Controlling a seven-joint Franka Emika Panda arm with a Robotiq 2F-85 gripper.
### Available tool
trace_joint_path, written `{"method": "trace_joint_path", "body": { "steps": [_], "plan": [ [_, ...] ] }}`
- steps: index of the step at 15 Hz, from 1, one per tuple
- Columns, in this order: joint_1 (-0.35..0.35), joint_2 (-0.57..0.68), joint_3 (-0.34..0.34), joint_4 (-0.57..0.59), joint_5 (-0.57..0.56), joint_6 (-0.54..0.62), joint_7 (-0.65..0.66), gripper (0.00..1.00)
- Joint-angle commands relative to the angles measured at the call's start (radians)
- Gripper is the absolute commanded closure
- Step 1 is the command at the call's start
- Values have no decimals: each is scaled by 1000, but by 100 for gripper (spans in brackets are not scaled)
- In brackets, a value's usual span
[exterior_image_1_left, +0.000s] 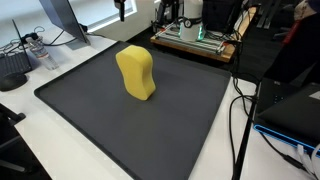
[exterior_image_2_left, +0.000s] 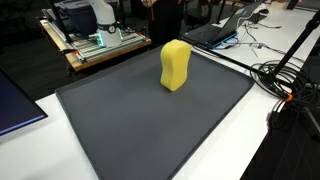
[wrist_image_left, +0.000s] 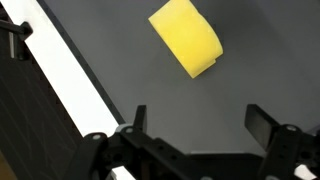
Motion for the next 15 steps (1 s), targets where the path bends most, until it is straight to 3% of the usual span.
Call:
{"method": "trace_joint_path", "body": {
  "steps": [1,7,15],
  "plan": [
    [9,71,-7,114,43,-45,-10,0],
    [31,251,-14,412,126,-222,10,0],
    [64,494,-6,746,144,-460,70,0]
  ]
}}
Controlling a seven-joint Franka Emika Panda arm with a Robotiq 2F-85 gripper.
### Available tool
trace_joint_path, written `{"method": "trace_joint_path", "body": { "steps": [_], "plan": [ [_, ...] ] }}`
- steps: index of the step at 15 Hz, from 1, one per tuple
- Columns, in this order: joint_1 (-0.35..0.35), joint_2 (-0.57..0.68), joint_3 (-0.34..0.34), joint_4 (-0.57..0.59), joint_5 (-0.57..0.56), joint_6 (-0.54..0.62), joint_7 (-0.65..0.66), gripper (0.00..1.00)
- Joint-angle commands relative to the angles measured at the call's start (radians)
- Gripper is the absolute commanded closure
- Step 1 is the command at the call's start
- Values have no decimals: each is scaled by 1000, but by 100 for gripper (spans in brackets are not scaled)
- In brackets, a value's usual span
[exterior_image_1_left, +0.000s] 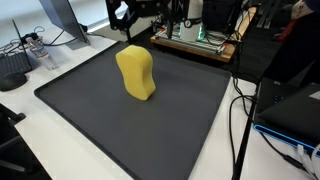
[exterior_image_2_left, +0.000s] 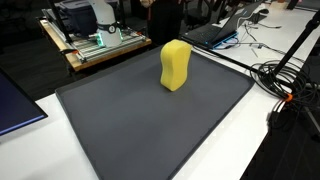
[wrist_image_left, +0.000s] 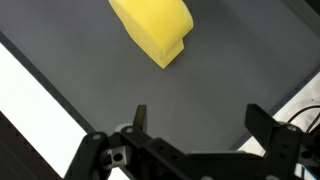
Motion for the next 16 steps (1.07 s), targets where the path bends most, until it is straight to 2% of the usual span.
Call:
{"method": "trace_joint_path", "body": {
  "steps": [1,8,12,16],
  "plan": [
    [22,106,-25,168,59,-99,18,0],
    [17,114,-1,128,59,-142,142,0],
    [10,44,6,12,78,-96,303,0],
    [-2,-69,16,-185,62,47,409,0]
  ]
}}
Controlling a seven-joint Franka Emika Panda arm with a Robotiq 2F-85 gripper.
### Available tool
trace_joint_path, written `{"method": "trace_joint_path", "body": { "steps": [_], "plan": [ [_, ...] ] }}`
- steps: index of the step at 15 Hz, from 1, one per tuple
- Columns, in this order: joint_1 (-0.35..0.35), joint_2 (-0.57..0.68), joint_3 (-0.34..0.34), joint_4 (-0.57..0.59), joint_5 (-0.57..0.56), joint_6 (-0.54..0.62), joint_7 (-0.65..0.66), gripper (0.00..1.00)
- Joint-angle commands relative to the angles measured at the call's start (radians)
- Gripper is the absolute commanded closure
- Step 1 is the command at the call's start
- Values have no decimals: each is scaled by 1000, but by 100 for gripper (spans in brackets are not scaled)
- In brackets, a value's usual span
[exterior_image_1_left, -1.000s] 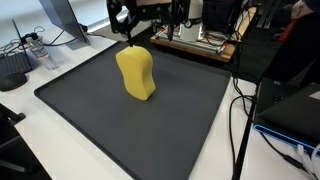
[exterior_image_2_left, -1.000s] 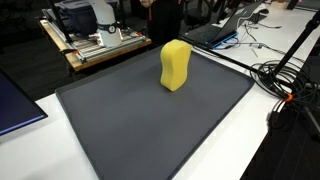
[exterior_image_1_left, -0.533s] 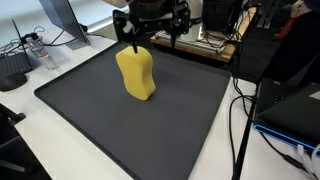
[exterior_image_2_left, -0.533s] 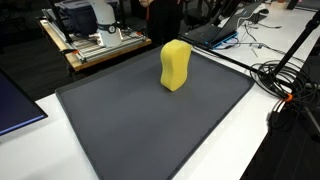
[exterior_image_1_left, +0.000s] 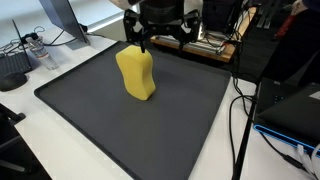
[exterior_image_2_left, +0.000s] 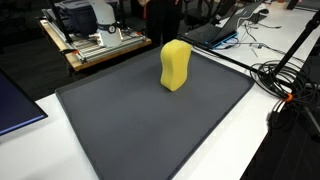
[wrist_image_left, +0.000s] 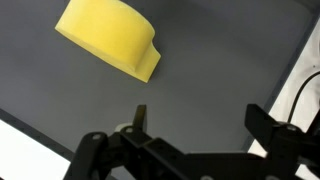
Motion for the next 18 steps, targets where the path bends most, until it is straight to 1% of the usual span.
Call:
{"method": "trace_joint_path", "body": {
  "steps": [1,4,6,9,10,12,14,17,18],
  "plan": [
    [-15,-150,10,-240,15,110,102,0],
    [-18,-230,11,-371,26,112,172,0],
    [-11,-285,6,-459,5,121,226,0],
    [-6,-361,2,-595,-53,254,294,0],
    [26,-384,-38,-637,-64,316,311,0],
    [31,-430,-48,-734,-96,441,372,0],
    [41,-473,-62,-832,-158,564,438,0],
    [42,-537,-71,-984,-227,667,514,0],
    [35,-558,-69,-1035,-223,694,540,0]
  ]
}}
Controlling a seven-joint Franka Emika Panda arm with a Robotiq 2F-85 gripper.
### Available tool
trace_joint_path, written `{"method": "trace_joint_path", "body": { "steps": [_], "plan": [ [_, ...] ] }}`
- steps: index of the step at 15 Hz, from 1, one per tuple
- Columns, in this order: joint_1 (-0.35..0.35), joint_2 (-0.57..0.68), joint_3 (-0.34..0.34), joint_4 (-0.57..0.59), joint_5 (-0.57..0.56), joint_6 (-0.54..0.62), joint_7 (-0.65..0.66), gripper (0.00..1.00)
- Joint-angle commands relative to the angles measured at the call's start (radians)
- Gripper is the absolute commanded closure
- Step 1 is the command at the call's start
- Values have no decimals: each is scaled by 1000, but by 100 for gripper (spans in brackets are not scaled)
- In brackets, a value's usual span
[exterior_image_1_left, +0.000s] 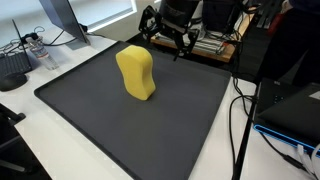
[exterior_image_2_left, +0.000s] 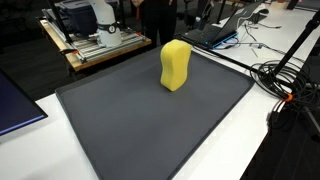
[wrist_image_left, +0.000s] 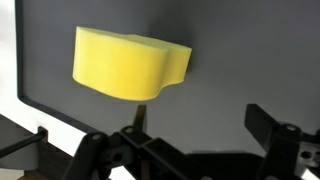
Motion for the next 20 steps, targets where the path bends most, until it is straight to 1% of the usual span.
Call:
{"method": "trace_joint_path", "body": {
  "steps": [1,2,4,7,8,10,16,20],
  "plan": [
    [11,-20,-13,-46,-5,26,21,0],
    [9,-39,-14,-93,-11,50,41,0],
    [6,-65,-12,-141,-13,68,54,0],
    [4,-80,-10,-154,-14,69,55,0],
    [13,-89,-16,-168,-51,80,95,0],
    [8,-111,-17,-213,-68,126,100,0],
    [6,-175,-31,-333,-167,277,258,0],
    [-17,-229,-38,-425,-213,379,345,0]
  ]
}}
